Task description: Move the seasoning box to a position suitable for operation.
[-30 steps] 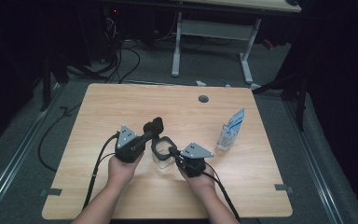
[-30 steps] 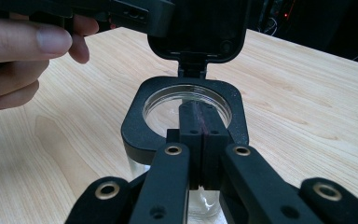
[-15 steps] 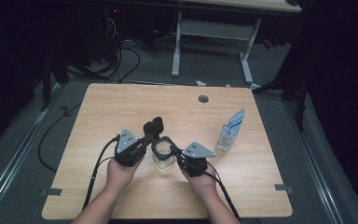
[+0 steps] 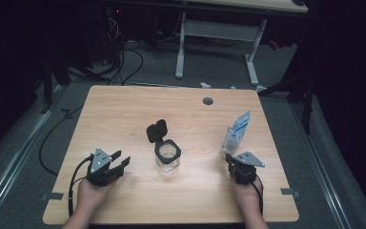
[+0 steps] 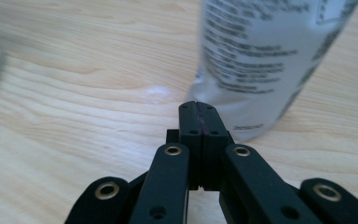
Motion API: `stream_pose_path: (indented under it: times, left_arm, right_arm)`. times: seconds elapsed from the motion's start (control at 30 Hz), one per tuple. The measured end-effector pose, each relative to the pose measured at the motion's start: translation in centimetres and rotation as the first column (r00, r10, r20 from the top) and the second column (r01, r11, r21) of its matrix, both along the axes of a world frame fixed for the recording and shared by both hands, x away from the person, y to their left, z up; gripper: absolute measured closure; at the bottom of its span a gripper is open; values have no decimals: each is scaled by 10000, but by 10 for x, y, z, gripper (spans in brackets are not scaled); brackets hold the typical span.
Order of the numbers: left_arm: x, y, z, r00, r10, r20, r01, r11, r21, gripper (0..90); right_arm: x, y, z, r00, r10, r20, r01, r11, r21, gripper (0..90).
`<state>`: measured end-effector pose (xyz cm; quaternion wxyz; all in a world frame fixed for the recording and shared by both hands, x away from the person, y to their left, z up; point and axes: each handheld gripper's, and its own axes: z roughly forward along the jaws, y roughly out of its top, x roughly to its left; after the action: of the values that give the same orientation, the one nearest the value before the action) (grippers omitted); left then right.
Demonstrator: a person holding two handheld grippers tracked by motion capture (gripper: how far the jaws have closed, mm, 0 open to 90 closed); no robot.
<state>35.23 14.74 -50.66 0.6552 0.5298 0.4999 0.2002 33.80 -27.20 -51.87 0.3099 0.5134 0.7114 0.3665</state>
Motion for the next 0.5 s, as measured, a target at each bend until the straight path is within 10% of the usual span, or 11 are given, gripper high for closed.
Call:
stream_pose_path:
  times: [0.5]
  left_arm:
    - [1, 6, -4, 9998, -122, -173, 116, 9993, -344, 564]
  right_arm:
    - [30, 16, -6, 9988, -196, -457, 174, 9986, -493, 899]
